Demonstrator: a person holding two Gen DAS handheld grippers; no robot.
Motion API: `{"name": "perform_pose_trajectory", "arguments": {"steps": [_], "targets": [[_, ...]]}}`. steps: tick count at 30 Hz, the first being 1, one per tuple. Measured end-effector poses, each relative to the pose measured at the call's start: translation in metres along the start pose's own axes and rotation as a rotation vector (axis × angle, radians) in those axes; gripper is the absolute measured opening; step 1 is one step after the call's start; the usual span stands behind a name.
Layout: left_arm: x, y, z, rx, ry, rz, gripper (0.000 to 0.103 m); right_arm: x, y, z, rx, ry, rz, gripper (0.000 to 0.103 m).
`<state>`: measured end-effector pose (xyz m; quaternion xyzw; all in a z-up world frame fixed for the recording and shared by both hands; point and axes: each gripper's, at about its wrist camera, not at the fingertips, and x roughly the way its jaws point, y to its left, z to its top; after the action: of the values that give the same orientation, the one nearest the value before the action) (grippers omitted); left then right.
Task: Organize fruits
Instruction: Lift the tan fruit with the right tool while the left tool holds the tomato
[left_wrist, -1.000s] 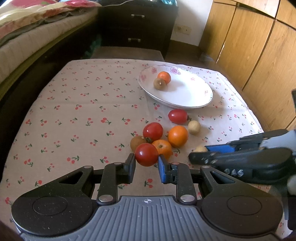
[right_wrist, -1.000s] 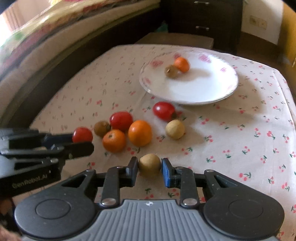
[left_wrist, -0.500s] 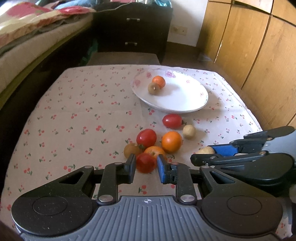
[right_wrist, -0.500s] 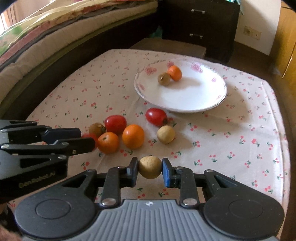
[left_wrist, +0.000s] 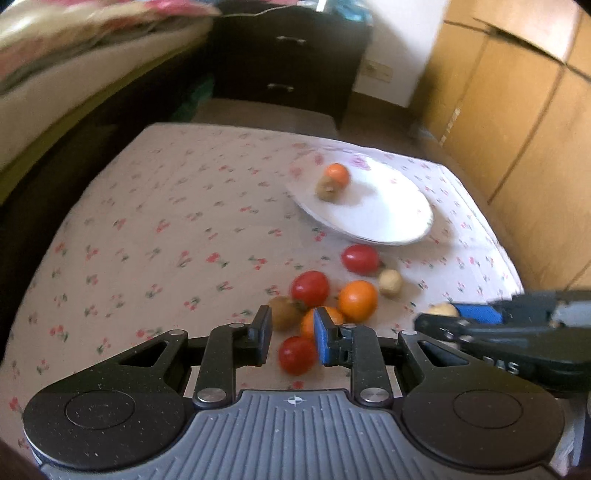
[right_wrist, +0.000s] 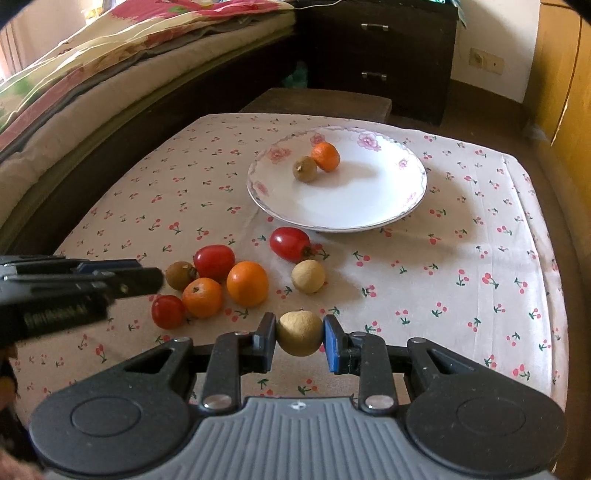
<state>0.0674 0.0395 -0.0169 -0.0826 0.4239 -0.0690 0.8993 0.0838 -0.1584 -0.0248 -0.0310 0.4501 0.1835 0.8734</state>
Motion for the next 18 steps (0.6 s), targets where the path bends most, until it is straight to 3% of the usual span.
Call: {"name": "perform_pose_trajectory", "arguments": {"steps": [4, 10, 18], "targets": [[-0.007, 0.021, 0.002, -0.066, -0.012, 0.001, 0.033, 0.0, -0.001, 0.0, 0.004, 0.002, 0.006, 0.029], [-0.009, 0.027, 0.001, -0.085, -0.004, -0.004, 0.034, -0.003, 0.001, -0.002, -0.003, 0.0, 0.013, 0.029], [0.009, -0.019, -0.01, 0.146, 0.025, -0.015, 0.037, -0.007, -0.005, -0.005, 0.007, 0.0, 0.015, 0.029]]}}
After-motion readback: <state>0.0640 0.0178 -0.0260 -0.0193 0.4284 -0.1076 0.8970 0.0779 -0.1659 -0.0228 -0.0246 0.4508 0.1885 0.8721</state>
